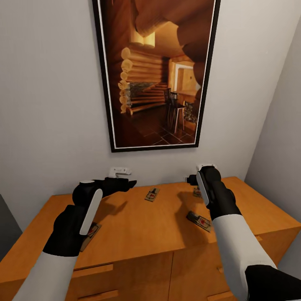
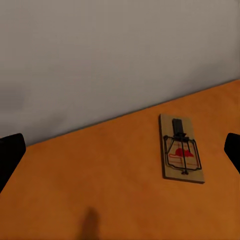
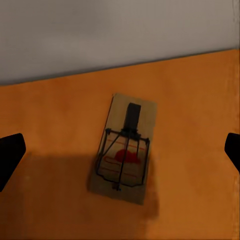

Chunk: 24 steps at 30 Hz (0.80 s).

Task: Take the four mousetraps from the cabinet in the bathroom and place them on the bathroom floor. Make sure all four end up on the same floor surface, and ensure that at least two of them are either under or directly next to the same bathroom sink.

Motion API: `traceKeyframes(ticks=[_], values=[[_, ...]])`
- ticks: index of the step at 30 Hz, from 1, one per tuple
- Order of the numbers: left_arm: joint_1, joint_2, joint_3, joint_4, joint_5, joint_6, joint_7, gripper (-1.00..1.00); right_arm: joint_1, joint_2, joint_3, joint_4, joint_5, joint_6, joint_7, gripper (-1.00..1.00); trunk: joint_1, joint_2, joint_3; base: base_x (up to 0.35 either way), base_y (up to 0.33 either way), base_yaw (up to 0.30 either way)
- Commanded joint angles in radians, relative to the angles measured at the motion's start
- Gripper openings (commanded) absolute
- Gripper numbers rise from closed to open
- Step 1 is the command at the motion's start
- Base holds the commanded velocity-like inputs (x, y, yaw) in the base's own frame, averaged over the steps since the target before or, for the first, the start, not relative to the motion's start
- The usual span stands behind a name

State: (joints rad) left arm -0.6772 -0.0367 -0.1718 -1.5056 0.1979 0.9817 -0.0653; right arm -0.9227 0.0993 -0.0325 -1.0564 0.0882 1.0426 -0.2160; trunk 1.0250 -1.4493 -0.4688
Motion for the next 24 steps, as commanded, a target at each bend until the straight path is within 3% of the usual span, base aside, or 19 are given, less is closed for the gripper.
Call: traceKeyframes(ticks=[1,7,24], values=[[-0.001,0.0,0.0,0.0,-0.002,0.004,-0.004,1.0,-0.001,-0.009,-0.004,0.004,0.006,0.005,0.005,1.0,0.0,-0.001,-0.001,0.0,0.0,0.0],[-0.001,-0.001,-0.001,0.001,-0.001,0.005,-0.004,1.0,-0.021,-0.056,-0.011,0.048,0.001,0.005,0.004,1.0,0.0,-0.001,-0.001,0.0,0.0,0.0],[-0.001,-0.003,-0.002,0.004,0.002,0.006,-0.004,1.0,-0.056,-0.093,-0.043,0.119,0.0,0.005,0.007,1.0,0.0,-0.001,-0.001,0.0,0.0,0.0]])
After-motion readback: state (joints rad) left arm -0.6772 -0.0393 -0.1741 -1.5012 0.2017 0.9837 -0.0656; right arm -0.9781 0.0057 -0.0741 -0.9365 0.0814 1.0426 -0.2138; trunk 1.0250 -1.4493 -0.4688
